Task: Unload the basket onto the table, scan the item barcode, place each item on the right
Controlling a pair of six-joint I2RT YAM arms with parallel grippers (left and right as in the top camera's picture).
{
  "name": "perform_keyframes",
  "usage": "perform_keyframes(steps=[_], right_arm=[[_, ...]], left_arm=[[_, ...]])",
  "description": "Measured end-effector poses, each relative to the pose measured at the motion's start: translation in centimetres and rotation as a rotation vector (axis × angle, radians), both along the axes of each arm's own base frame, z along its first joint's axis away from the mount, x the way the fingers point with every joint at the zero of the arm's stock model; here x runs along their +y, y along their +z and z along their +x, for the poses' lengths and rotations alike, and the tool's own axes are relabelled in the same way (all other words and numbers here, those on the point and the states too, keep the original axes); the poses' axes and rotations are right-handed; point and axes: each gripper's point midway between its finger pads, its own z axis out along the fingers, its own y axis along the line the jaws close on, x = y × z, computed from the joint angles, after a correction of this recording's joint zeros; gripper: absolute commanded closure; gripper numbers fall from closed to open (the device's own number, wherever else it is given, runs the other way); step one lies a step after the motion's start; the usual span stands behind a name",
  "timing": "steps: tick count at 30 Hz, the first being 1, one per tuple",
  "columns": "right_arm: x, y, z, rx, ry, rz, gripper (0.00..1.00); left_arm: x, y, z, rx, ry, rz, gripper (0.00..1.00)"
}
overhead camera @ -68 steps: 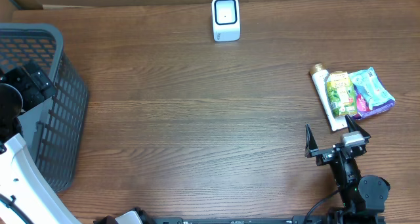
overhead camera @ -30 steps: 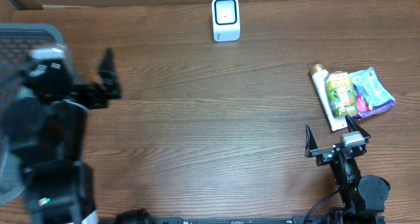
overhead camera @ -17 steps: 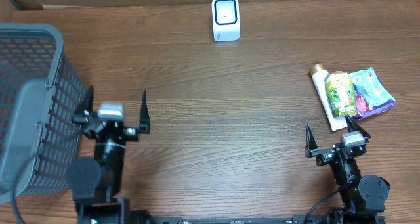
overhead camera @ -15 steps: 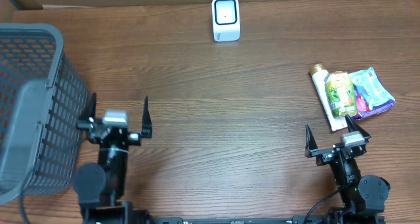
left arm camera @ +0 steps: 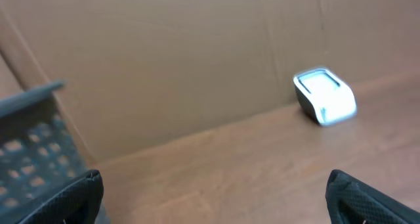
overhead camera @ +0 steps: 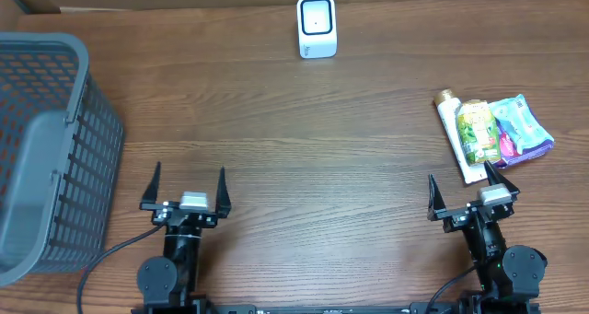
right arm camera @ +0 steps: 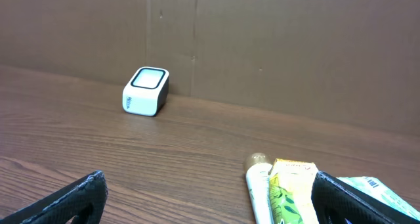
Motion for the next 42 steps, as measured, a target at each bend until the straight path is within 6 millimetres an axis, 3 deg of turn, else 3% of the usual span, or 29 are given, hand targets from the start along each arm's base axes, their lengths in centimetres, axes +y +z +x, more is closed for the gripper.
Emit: perform_keyframes(steps=[9,42], right_arm=[[0.0,0.0,0.0,0.0,0.001,0.0,0.0],[0.0,0.0,0.0,0.0,0.001,0.0,0.0]], left_arm=[[-0.3,-4.4,-0.2,0.157,-0.013,0.035,0.0],[-0.4,-4.3,-0.2,0.154,-0.014,0.035,0.01]])
